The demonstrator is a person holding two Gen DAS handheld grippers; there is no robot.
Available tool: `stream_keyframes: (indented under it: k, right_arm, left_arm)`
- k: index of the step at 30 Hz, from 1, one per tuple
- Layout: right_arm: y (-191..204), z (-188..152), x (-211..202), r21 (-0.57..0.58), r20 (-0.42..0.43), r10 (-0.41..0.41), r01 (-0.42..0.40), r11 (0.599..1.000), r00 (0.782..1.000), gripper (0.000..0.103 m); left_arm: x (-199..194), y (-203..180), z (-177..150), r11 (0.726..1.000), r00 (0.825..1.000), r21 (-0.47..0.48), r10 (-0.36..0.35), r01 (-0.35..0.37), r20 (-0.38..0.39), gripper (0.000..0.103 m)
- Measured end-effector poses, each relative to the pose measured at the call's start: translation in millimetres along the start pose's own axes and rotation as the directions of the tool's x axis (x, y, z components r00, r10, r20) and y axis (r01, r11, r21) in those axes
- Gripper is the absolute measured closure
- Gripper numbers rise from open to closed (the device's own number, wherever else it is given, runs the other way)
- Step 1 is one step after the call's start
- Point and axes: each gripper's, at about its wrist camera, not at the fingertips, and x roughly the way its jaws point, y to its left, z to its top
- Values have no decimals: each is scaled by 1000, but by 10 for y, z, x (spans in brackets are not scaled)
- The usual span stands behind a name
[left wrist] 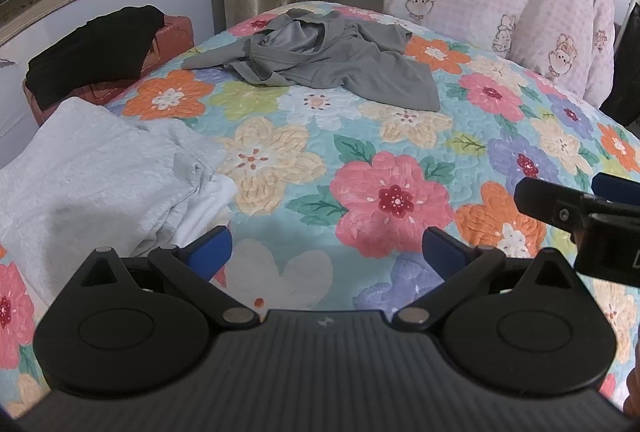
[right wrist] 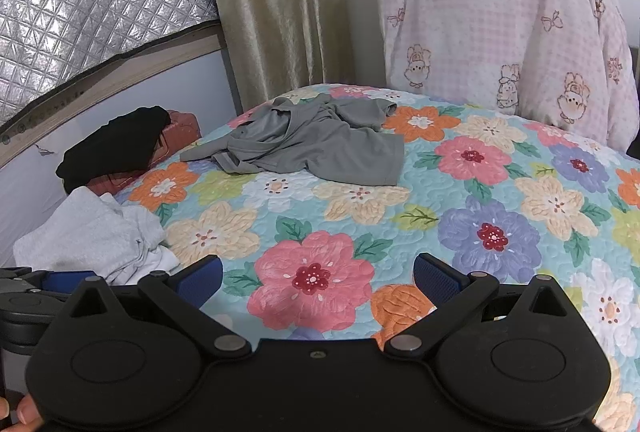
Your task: Fold clothes
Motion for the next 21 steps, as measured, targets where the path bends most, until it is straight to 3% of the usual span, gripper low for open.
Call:
stream_keyframes:
  k: [21]
  right_arm:
    - [-11, -46, 48, 18, -4, 10, -9, 1000, 1000, 0]
  left_arm:
    - [50, -52, -45, 999, 1000, 25, 24, -24, -9, 0]
